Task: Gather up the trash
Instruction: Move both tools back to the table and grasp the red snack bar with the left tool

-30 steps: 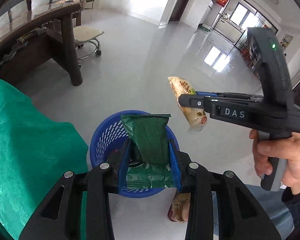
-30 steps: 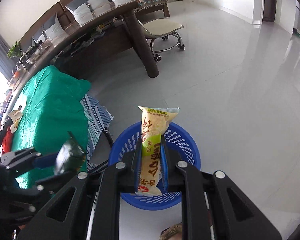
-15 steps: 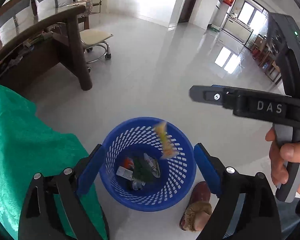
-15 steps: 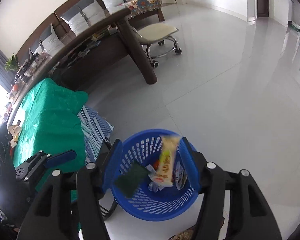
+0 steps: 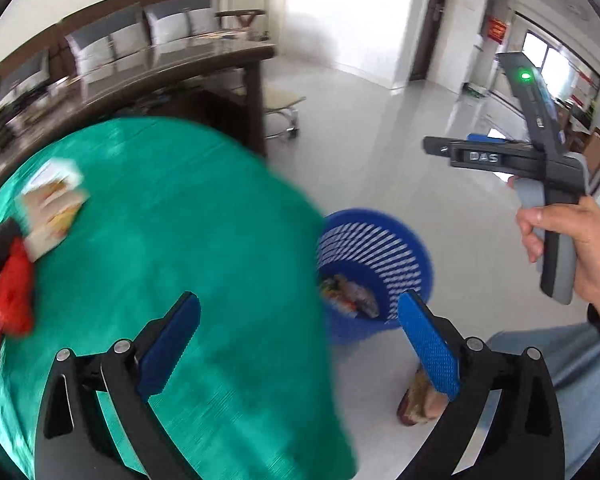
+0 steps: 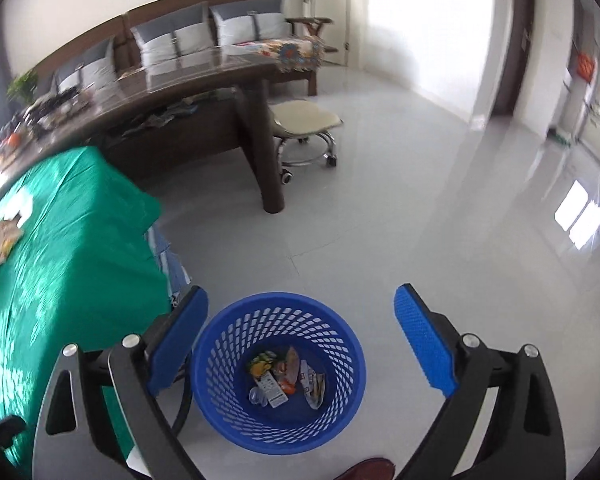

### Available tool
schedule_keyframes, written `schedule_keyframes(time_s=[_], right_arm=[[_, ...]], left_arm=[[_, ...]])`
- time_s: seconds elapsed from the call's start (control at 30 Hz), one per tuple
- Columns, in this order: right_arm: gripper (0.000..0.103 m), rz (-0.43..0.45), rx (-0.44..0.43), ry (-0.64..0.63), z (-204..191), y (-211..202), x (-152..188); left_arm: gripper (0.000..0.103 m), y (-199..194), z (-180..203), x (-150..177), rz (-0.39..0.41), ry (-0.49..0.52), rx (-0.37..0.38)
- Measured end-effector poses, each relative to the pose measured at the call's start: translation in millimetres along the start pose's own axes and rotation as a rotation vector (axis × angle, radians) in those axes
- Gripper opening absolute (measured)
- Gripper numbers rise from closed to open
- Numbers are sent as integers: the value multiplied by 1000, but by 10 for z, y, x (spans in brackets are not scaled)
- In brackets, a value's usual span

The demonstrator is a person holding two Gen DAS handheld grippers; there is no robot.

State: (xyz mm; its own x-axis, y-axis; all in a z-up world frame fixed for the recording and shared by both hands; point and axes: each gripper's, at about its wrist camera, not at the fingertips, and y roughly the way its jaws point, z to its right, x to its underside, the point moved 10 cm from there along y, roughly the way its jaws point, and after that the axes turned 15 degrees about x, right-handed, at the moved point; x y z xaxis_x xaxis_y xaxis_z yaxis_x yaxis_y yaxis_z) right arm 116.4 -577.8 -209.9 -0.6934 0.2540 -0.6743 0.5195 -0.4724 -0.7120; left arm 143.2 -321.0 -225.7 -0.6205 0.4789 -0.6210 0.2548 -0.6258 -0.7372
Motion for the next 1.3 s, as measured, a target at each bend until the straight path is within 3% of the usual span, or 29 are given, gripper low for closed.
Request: schedule_keyframes(time_s=[0.17, 0.33, 0.47, 0.6, 0.77, 0.97, 1.07, 1.1, 1.3], right_arm=[[93, 73, -116, -108, -949, -597, 260], [94, 31, -311, -208, -2083, -1103, 600], [94, -10, -382, -325, -2872, -1316, 699], [94, -43, -396, -431, -3453, -1297, 728], [94, -57, -382, -471, -3789, -1218, 805], [95, -25, -377, -434, -3768, -1184, 789], [95, -27, -378, -433, -3813, -1193, 798], [95, -26, -376, -434, -3812, -1190, 796], [95, -27, -374, -434, -3840, -1194, 796]], left_arm=[[98, -603, -479, 592, -6, -78, -52], [98, -1240, -1012, 980, 24, -102, -162], [98, -1619, -1464, 1038, 85, -175, -167], [98, -1875, -2016, 767, 152, -201, -190], [93, -1698, -2393, 419, 124, -235, -100], [67, -1274, -2592, 367, -21, -164, -134], [40, -1163, -2676, 400, -52, -171, -141], [24, -1140, -2689, 414, -57, -175, -135], [18, -1387, -2592, 659, -24, -189, -142]])
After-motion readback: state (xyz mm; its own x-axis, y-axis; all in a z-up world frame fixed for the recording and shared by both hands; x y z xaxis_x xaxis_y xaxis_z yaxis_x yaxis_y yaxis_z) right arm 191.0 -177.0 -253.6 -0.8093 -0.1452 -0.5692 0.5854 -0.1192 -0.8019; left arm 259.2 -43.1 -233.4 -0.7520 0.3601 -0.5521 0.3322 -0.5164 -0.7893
